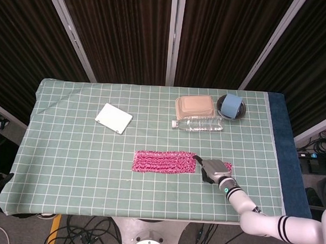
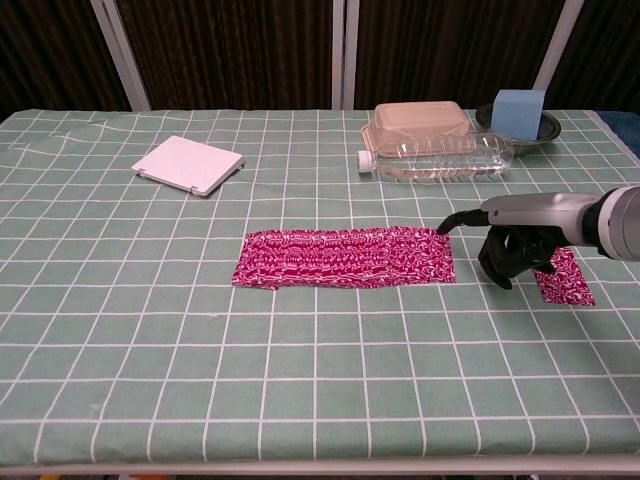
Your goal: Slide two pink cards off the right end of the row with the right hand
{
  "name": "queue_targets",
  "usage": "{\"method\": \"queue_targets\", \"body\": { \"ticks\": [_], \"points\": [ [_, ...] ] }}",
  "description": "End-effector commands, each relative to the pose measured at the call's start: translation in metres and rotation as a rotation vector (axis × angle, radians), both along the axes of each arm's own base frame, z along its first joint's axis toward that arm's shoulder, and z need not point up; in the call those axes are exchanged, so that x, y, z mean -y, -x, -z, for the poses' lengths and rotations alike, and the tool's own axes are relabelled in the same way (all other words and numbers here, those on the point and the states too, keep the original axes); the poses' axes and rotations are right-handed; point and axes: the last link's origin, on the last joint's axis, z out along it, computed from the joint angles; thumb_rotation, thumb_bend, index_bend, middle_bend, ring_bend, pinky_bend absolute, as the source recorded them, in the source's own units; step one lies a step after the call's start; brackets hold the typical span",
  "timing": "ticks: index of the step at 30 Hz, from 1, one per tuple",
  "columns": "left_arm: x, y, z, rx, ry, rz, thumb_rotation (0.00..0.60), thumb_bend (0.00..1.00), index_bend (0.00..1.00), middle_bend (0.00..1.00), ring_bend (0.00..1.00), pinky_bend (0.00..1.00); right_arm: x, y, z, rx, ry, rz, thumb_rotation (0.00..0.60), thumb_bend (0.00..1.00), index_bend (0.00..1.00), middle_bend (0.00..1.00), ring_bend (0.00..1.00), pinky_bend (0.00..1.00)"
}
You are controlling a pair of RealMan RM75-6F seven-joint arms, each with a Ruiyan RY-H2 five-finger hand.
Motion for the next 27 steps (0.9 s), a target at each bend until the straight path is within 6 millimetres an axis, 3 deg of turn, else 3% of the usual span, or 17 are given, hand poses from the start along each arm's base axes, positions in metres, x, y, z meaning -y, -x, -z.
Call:
{"method": "queue_targets", "body": {
  "ticks": [1, 12, 20, 27],
  "points": [
    [0.000, 0.000, 0.000, 0.001, 0.000, 0.001, 0.600, 0.19, 0.10, 0.10, 0.04, 0.15, 0.000, -0.003, 0.002, -0.004, -0.009, -0.002, 0.600, 1.00, 0.07, 0.90, 0.89, 0.77],
    [0.001, 0.002, -0.001, 0.006, -0.007, -0.005, 0.600, 0.19, 0.10, 0.10, 0.04, 0.15, -0.004, -0.002, 0.007, -0.035, -0.055, 0.005, 0.600, 1.00, 0.07, 0.90, 0.89, 0.77],
    [0.002, 0.003, 0.001, 0.006, -0.006, -0.007, 0.600, 0.19, 0.10, 0.10, 0.04, 0.15, -0.009, 0.000, 0.002, -0.041, -0.065, 0.001, 0.600, 1.00, 0.12, 0.90, 0.89, 0.77],
    [0.004, 0.003, 0.001, 0.007, -0.008, -0.009, 0.600, 0.19, 0.10, 0.10, 0.04, 0.15, -0.025, 0.003, 0.001, -0.044, -0.096, -0.017, 0.600, 1.00, 0.15, 0.90, 0.89, 0.77]
  ]
}}
